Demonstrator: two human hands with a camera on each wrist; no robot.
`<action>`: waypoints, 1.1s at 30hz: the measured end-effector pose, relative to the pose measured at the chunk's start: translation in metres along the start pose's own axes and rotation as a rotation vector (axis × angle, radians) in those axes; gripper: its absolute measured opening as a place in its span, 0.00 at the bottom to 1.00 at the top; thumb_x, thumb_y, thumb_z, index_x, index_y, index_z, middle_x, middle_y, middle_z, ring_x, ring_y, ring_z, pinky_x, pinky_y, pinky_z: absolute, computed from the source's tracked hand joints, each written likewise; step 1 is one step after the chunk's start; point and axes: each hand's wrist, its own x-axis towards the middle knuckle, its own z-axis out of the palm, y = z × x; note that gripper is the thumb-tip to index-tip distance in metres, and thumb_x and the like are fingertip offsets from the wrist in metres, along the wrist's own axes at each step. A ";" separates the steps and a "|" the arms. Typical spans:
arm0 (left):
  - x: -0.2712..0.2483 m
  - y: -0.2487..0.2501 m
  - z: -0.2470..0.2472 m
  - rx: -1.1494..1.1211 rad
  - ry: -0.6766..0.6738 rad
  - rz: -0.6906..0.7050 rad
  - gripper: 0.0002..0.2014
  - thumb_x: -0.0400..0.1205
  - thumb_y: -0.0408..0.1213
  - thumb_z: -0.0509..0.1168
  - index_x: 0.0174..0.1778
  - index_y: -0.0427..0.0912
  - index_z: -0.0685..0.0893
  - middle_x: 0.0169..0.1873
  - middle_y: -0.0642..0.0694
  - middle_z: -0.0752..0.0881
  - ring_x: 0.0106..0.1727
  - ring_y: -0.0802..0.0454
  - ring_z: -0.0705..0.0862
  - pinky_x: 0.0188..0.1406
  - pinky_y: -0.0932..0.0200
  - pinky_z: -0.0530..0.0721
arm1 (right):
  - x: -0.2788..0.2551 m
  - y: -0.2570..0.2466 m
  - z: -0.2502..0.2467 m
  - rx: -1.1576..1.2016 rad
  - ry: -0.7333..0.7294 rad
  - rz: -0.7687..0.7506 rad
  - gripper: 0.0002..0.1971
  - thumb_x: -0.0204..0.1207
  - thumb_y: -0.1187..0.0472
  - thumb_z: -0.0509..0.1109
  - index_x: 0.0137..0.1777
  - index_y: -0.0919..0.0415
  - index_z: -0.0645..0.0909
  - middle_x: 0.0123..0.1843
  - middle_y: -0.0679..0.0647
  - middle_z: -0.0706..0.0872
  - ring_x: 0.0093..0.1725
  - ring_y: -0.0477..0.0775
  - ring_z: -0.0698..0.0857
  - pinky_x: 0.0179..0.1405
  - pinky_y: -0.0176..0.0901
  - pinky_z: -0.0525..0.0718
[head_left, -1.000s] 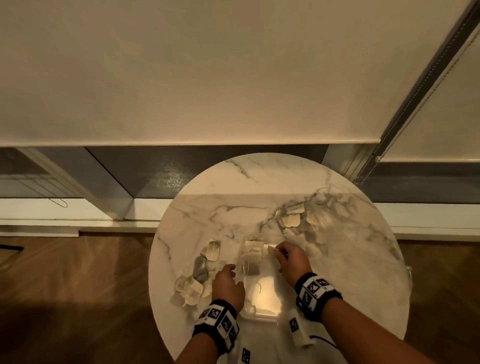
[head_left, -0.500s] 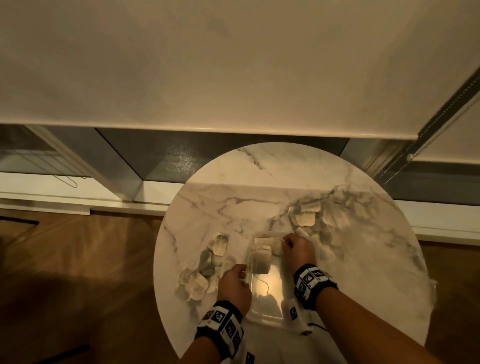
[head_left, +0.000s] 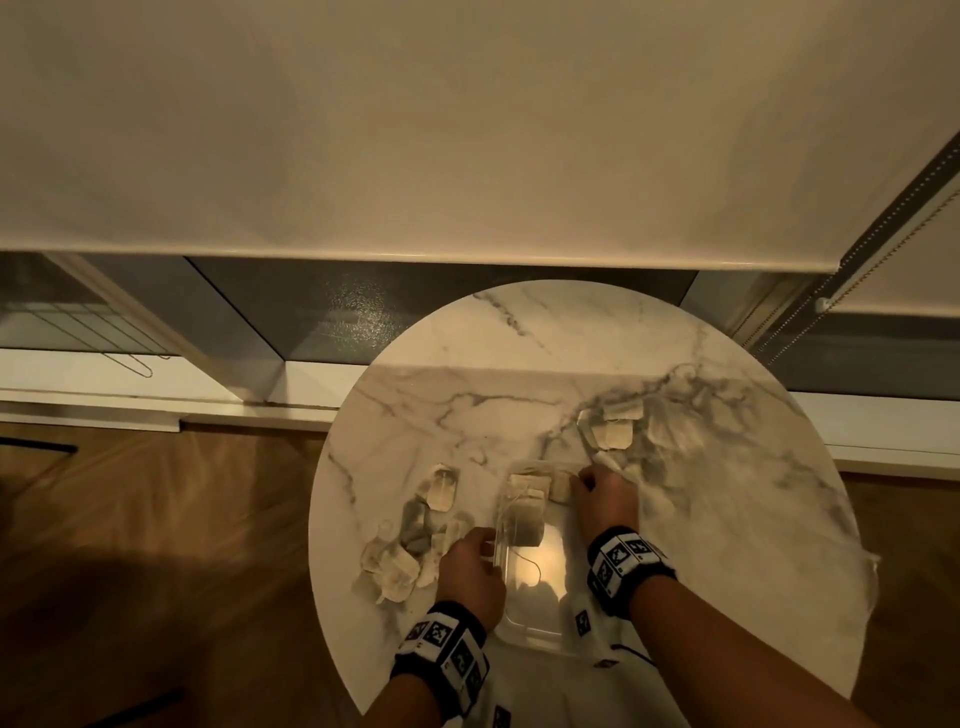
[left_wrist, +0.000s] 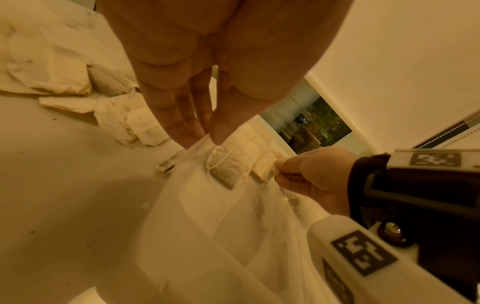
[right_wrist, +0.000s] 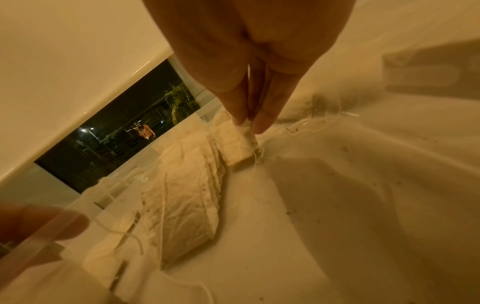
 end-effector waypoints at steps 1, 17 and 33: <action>0.000 0.000 0.000 -0.002 -0.002 0.005 0.21 0.76 0.22 0.62 0.59 0.48 0.85 0.46 0.53 0.87 0.47 0.56 0.86 0.53 0.56 0.88 | 0.000 0.000 0.000 0.010 0.001 0.012 0.06 0.78 0.63 0.72 0.46 0.66 0.89 0.42 0.59 0.90 0.44 0.56 0.86 0.47 0.40 0.81; 0.004 -0.003 -0.020 -0.021 0.124 0.003 0.12 0.83 0.37 0.66 0.62 0.43 0.84 0.53 0.46 0.87 0.49 0.56 0.83 0.50 0.66 0.79 | -0.015 0.010 -0.011 0.282 -0.042 0.237 0.04 0.73 0.61 0.74 0.46 0.56 0.89 0.40 0.56 0.92 0.46 0.58 0.90 0.55 0.48 0.88; 0.083 0.004 -0.078 1.001 -0.080 0.215 0.19 0.83 0.40 0.59 0.72 0.50 0.76 0.65 0.43 0.79 0.66 0.41 0.79 0.63 0.47 0.81 | -0.056 0.022 -0.030 0.291 -0.307 0.194 0.05 0.75 0.65 0.73 0.48 0.55 0.87 0.40 0.57 0.91 0.37 0.54 0.88 0.32 0.43 0.88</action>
